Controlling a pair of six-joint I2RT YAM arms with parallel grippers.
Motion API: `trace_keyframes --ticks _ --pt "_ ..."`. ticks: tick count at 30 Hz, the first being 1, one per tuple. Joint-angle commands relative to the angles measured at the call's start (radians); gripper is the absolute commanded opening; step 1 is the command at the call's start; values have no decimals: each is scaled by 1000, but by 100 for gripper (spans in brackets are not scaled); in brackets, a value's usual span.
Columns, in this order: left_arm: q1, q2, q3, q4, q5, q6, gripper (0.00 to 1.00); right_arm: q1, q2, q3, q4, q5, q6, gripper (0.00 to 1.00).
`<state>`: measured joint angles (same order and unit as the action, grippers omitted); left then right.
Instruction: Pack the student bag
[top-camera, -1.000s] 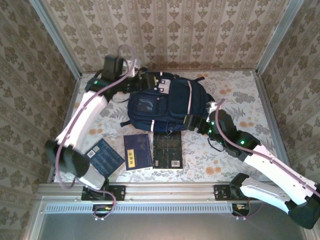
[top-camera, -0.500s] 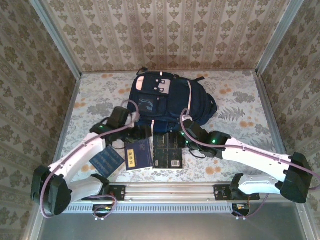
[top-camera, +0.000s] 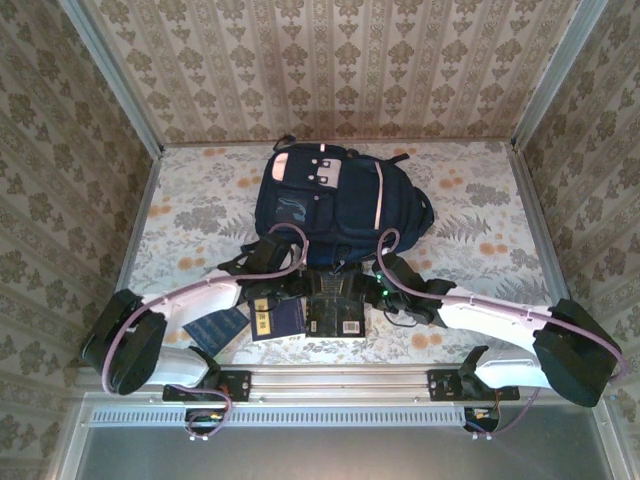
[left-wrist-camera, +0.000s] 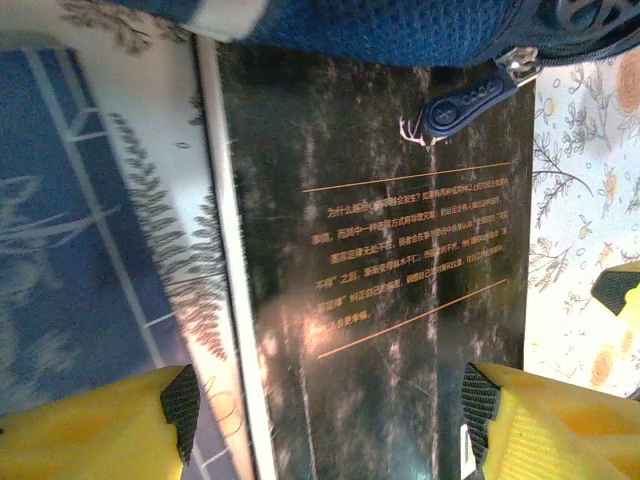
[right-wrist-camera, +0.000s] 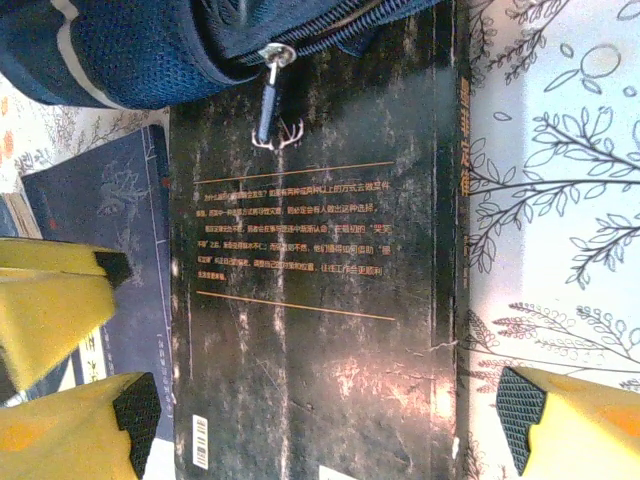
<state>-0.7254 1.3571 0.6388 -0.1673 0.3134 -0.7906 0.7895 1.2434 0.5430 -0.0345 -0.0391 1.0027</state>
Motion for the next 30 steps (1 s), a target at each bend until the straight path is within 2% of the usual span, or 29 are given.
trace_keyframes --ticks 1,4,6,10,14,19,22,30 --pt "-30 65 -14 123 6 -30 72 -19 42 -50 133 -28 48 89" --pt "-39 128 -14 152 19 -39 71 -55 107 -82 242 -88 50 87" --pt "-39 154 -19 166 22 -47 70 -64 140 -95 272 -81 47 86" --pt "-42 165 -31 204 50 -64 69 -82 223 -134 434 -145 82 82" --pt "-55 157 -33 235 87 -79 67 -90 240 -141 441 -136 87 76" --pt "-74 103 -30 265 115 -109 63 -106 303 -192 570 -150 140 63" --pt "-87 65 -35 290 123 -145 63 -125 328 -217 639 -168 162 60" --pt "-114 -46 -38 286 105 -202 57 -133 334 -226 650 -166 168 50"
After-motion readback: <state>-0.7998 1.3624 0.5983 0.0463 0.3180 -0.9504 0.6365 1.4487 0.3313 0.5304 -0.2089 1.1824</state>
